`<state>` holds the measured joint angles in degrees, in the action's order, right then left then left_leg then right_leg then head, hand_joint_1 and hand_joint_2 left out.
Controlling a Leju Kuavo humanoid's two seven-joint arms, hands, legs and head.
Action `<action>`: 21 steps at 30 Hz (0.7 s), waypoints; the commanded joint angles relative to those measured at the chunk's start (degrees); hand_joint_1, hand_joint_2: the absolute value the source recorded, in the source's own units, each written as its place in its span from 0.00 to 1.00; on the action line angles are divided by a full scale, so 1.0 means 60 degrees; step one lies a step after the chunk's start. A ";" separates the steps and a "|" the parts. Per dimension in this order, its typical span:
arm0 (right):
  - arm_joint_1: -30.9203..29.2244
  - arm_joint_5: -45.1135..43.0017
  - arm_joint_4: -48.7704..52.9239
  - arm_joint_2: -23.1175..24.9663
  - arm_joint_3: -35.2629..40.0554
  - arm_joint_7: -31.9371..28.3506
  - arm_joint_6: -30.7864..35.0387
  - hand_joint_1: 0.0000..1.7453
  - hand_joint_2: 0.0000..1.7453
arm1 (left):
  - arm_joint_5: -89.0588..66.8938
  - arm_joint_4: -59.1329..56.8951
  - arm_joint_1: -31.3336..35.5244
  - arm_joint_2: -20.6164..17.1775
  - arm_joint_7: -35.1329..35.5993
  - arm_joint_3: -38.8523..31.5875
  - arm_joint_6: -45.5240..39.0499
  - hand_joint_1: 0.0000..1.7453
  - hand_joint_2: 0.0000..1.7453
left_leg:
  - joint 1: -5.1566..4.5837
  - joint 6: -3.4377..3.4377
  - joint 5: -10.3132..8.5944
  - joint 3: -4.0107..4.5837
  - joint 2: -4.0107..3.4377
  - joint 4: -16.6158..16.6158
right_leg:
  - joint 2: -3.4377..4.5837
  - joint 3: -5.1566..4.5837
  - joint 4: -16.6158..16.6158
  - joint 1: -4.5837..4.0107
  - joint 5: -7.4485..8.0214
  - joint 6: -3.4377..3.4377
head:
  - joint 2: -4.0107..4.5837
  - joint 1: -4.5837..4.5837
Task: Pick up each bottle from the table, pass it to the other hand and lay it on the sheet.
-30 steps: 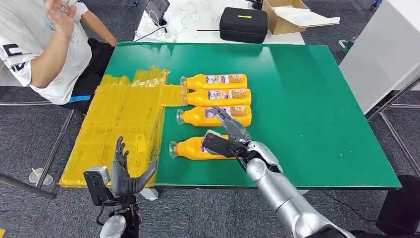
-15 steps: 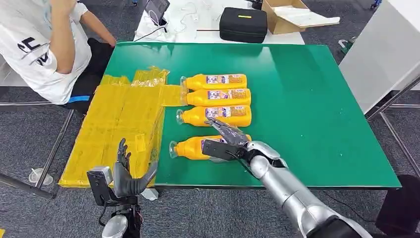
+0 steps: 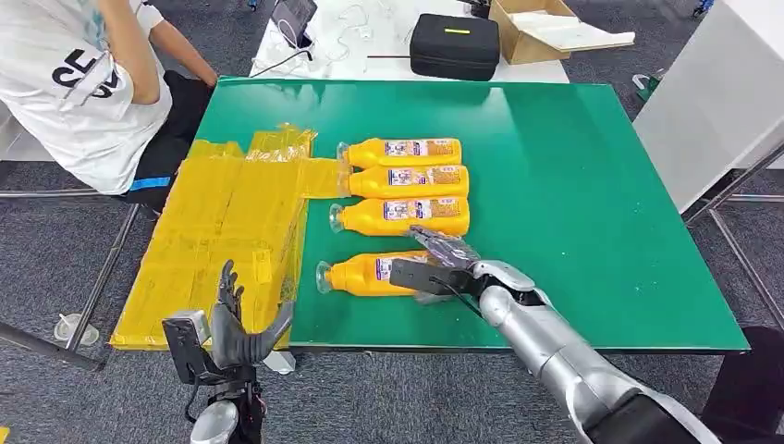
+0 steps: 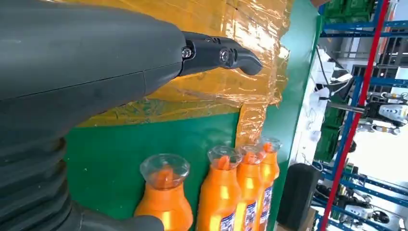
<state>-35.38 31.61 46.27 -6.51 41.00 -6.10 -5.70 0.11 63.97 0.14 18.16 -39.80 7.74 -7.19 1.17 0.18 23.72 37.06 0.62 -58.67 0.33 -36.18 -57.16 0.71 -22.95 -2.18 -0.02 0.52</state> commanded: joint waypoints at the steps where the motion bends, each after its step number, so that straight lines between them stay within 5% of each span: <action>1: -0.0975 -0.0101 -0.1658 -0.0087 0.1251 0.0060 -0.0678 0.00 1.00 | 0.0051 -0.0801 0.0450 -0.0017 0.0058 -0.0099 0.0031 0.00 1.00 | -0.0009 -0.0010 0.0005 -0.0041 -0.0004 0.0011 | -0.0006 0.0039 0.0006 0.0004 -0.0008 0.0009 | 0.0003 0.0000; 9: -0.1144 -0.0187 -0.1826 -0.0104 0.1444 0.0061 -0.0849 0.01 1.00 | 0.0065 -0.0862 0.0476 -0.0016 0.0058 -0.0103 0.0009 0.00 1.00 | -0.0006 -0.0011 0.0005 -0.0049 0.0001 0.0011 | -0.0013 0.0048 0.0010 0.0001 -0.0008 0.0009 | 0.0003 0.0000; 10: -0.1176 -0.0166 -0.1848 -0.0115 0.1526 0.0078 -0.0903 0.25 1.00 | 0.0068 -0.0867 0.0474 -0.0014 0.0060 -0.0101 0.0010 0.00 1.00 | -0.0008 -0.0010 0.0001 -0.0040 0.0003 0.0012 | -0.0012 0.0038 0.0009 0.0004 -0.0006 0.0007 | 0.0003 0.0000; 11: -0.1241 -0.0178 -0.1900 -0.0112 0.1638 0.0077 -0.1013 0.79 1.00 | 0.0077 -0.0900 0.0484 -0.0012 0.0065 -0.0092 0.0013 0.00 1.00 | -0.0007 -0.0010 0.0003 -0.0043 0.0002 0.0010 | -0.0012 0.0042 0.0008 0.0003 -0.0008 0.0009 | 0.0003 -0.0004; 12: -0.1279 -0.0181 -0.1937 -0.0102 0.1729 0.0070 -0.1041 0.93 1.00 | 0.0090 -0.0927 0.0497 -0.0009 0.0073 -0.0091 0.0011 0.00 1.00 | -0.0007 -0.0011 0.0004 -0.0046 -0.0001 0.0010 | -0.0010 0.0043 0.0008 0.0003 -0.0008 0.0010 | 0.0003 0.0000; 21: -0.1213 -0.0425 -0.1972 -0.0133 0.1960 0.0003 -0.0939 1.00 1.00 | 0.0168 -0.1012 0.0526 0.0008 0.0107 -0.0063 -0.0015 0.00 1.00 | -0.0006 -0.0012 0.0004 -0.0052 0.0001 0.0012 | -0.0012 0.0052 0.0011 0.0001 -0.0008 0.0009 | 0.0003 0.0000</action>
<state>-41.33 29.55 39.36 -6.82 48.06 -5.86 -11.39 0.74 61.83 1.23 18.62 -39.65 7.72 -7.19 1.17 0.17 23.72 36.99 0.61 -58.67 0.34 -36.14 -57.16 0.71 -22.95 -2.18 0.00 0.52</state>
